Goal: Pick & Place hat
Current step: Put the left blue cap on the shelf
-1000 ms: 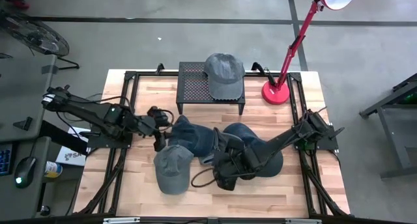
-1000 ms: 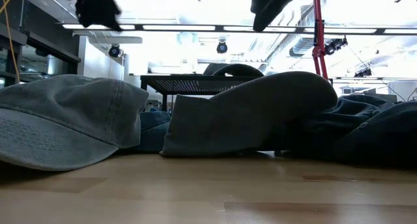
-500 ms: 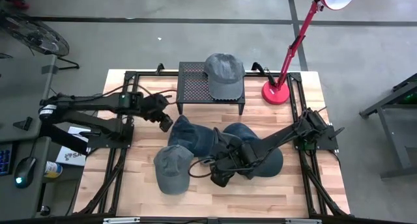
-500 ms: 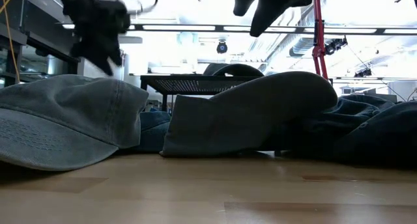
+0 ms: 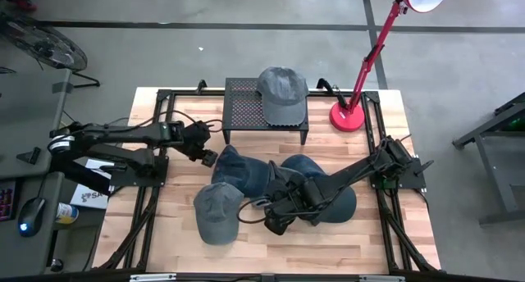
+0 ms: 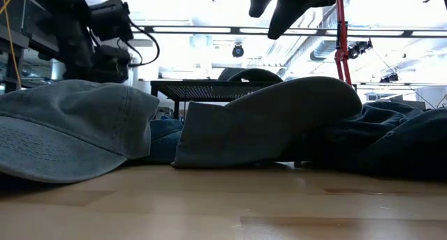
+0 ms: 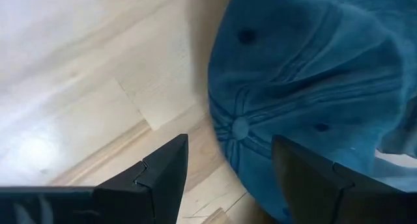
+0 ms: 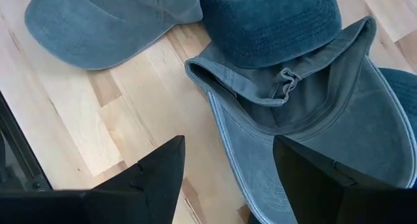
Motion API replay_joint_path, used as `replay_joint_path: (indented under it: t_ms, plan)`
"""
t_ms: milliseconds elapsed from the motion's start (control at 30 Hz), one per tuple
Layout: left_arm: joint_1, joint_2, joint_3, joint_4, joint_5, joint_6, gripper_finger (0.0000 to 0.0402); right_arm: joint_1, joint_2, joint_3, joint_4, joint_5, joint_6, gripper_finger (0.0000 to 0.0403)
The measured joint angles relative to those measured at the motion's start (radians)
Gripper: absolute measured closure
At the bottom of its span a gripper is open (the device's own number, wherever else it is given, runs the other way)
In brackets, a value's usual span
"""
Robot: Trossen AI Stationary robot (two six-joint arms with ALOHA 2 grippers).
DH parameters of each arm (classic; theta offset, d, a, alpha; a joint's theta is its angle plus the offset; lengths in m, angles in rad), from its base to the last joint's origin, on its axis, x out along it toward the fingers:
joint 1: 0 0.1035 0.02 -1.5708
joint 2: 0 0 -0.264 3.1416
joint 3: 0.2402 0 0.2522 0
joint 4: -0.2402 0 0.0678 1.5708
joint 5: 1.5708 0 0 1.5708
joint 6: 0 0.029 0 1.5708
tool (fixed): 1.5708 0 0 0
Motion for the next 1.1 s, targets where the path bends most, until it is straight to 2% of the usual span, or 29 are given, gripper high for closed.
replay_joint_path:
  t_ms: [267, 433, 633, 933, 1100]
  plan:
    - [-0.013, 0.1, -0.014, 0.119, 0.03, -0.059, 0.0186, 0.0, 0.0, 0.0, -0.001, 0.003, -0.029, 0.0176]
    - [-0.07, 0.162, -0.014, 0.122, -0.02, -0.114, 0.0186, 0.0, 0.0, 0.0, -0.001, -0.001, -0.04, 0.0176]
    - [-0.134, 0.229, -0.014, 0.204, -0.058, -0.199, 0.0186, 0.002, 0.0, 0.0, -0.001, -0.001, -0.054, 0.0176]
    - [-0.167, 0.325, -0.007, 0.224, -0.102, -0.254, 0.0186, 0.002, 0.0, 0.0, -0.002, 0.0, -0.074, 0.0176]
    - [-0.167, 0.336, -0.008, 0.202, -0.139, -0.267, 0.0213, 0.002, 0.0, 0.0, -0.005, 0.003, -0.074, 0.0176]
